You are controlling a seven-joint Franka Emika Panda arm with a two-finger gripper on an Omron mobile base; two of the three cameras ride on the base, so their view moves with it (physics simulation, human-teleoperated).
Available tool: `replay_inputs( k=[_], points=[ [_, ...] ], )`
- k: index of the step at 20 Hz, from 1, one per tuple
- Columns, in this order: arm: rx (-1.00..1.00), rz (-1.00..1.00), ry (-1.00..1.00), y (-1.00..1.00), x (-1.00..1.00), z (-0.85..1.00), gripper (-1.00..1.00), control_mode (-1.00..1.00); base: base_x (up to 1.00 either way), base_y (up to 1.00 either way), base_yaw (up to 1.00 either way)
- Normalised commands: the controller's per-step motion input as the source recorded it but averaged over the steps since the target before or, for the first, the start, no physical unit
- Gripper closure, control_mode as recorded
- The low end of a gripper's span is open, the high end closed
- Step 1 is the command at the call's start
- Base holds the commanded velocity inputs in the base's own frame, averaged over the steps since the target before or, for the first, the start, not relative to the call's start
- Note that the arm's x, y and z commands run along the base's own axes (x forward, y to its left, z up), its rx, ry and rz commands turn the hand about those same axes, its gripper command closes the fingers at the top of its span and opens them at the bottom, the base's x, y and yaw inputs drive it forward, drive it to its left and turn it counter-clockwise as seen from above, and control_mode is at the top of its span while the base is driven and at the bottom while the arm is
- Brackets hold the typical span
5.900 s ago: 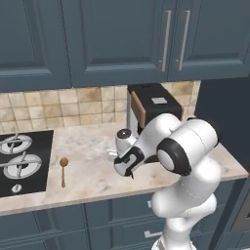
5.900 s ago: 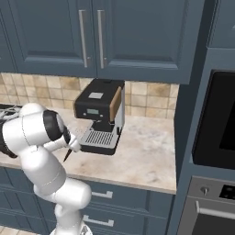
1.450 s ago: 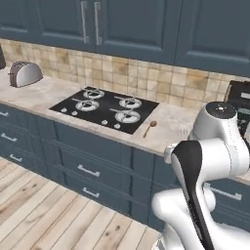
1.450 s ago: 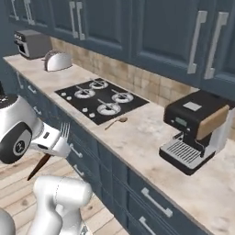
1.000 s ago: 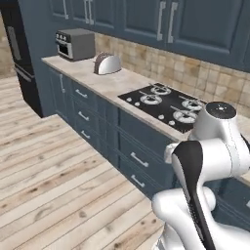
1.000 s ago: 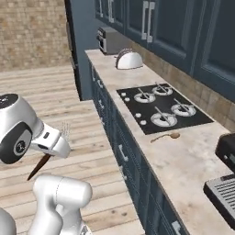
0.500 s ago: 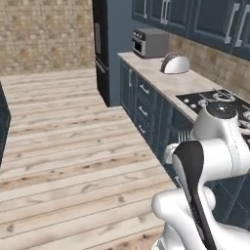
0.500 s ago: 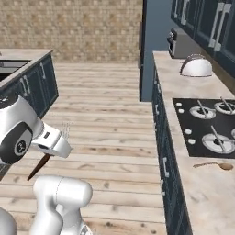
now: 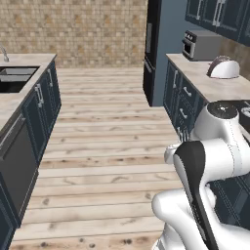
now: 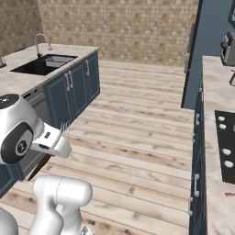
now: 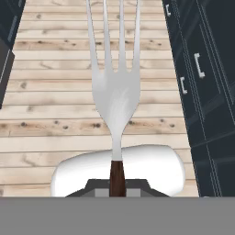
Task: Take the fork and place it on the left side of the plate. Then take the spoon and place it on the right side of the plate. Make sure they're directly next to the plate.
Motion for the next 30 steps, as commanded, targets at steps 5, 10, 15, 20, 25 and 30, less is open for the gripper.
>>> replay_inputs(
  k=[5,10,15,20,25,30],
  points=[
    [0.0,0.0,0.0,0.0,0.0,0.0,1.0,1.0,0.0,0.65,0.17],
    [0.0,0.0,0.0,0.0,0.0,0.0,1.0,1.0,-0.03,0.91,0.07],
    [0.0,0.0,0.0,0.0,0.0,0.0,1.0,1.0,-0.25,1.0,0.01],
    [0.0,0.0,0.0,0.0,0.0,0.0,1.0,1.0,-0.25,1.0,0.0],
    [0.0,0.0,0.0,0.0,0.0,0.0,1.0,1.0,-0.24,1.0,-0.01],
    [0.0,0.0,0.0,0.0,0.0,0.0,1.0,1.0,-0.21,1.0,-0.11]
  ],
)
